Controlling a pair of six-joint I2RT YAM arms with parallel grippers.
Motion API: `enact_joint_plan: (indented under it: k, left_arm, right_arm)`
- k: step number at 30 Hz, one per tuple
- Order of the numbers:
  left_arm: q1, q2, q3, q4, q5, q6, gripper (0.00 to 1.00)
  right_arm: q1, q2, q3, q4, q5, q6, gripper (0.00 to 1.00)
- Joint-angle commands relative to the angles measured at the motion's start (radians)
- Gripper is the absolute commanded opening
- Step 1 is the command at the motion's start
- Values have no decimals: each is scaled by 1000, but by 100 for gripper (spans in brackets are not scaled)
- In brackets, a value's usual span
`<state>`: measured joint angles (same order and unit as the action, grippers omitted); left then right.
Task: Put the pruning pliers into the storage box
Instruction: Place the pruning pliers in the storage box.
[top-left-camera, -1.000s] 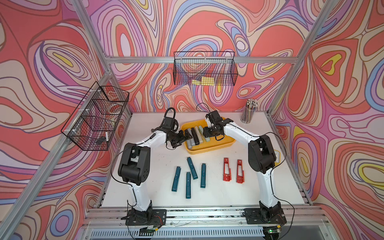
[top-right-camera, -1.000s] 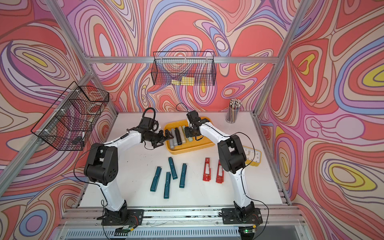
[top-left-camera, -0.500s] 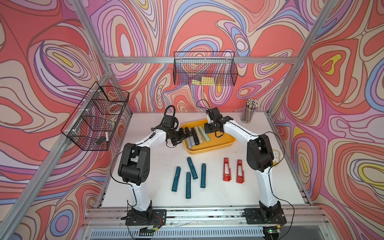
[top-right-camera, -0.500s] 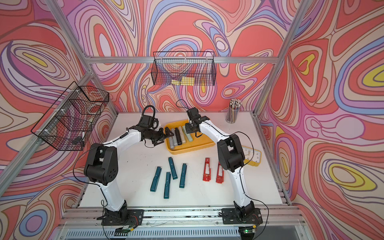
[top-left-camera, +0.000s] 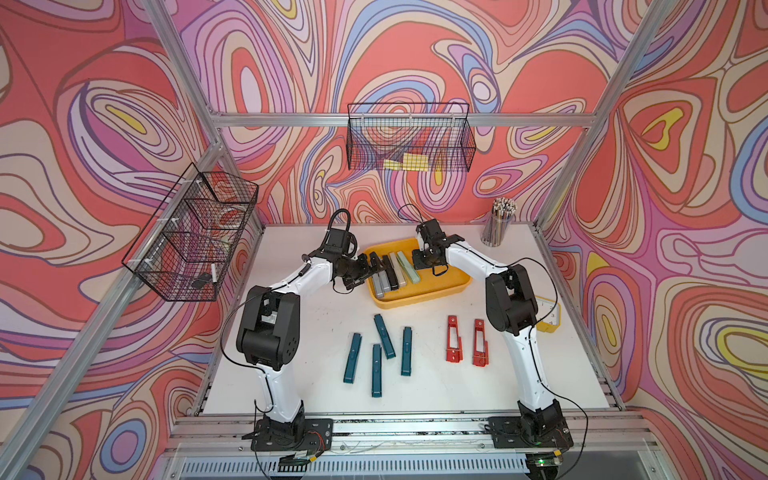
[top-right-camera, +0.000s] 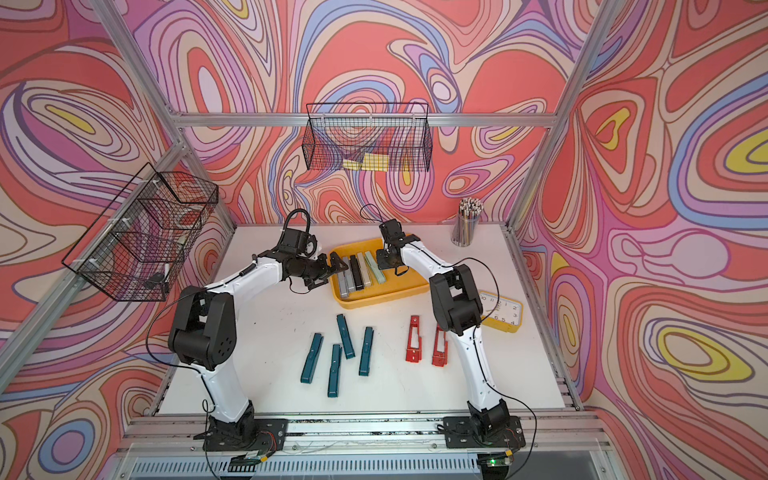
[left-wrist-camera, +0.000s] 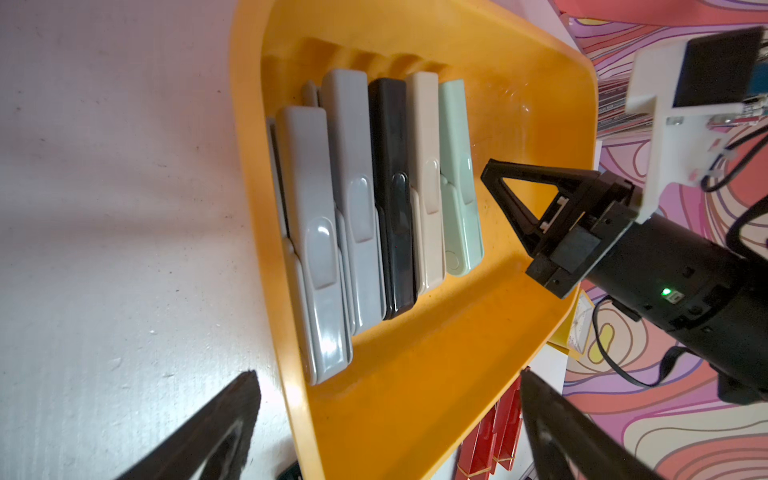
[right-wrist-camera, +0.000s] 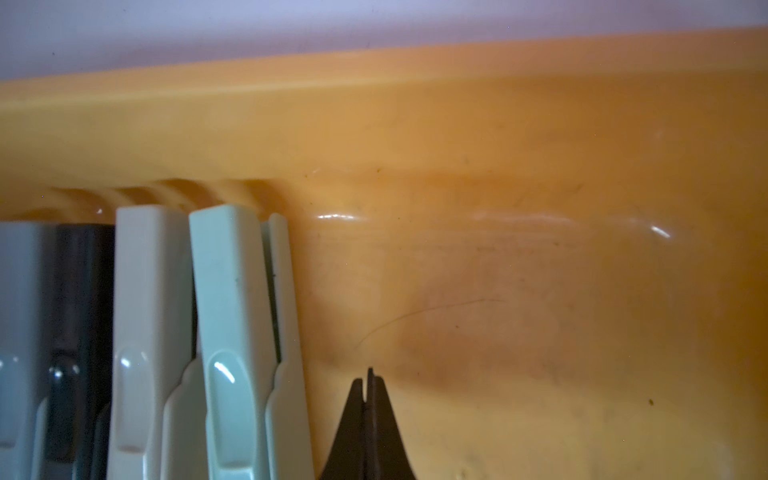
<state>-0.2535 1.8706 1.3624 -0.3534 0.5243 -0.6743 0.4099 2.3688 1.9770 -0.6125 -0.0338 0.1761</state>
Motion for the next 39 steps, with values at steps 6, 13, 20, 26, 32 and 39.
enact_joint_plan:
  k: [6,13,20,26,32,39]
  left_arm:
    - [5,26,14,43,18,-32,99]
    - [-1,33,2,76,36,-54,99]
    - [-10,41,10,77,36,-57,99]
    - [-14,44,14,79,37,-59,99]
    - [-19,50,15,83,37,-62,99]
    - [-23,58,20,83,40,-64,99]
  right_arm:
    - [2,25,8,37,-90,6,0]
    - [3,15,-22,44,-119,10,0]
    - [4,11,-50,53,-136,19,0]
    - [5,0,-74,64,-147,25,0]
    - [5,-3,-80,67,-155,28,0]
    - [17,-1,-84,75,-173,29,0]
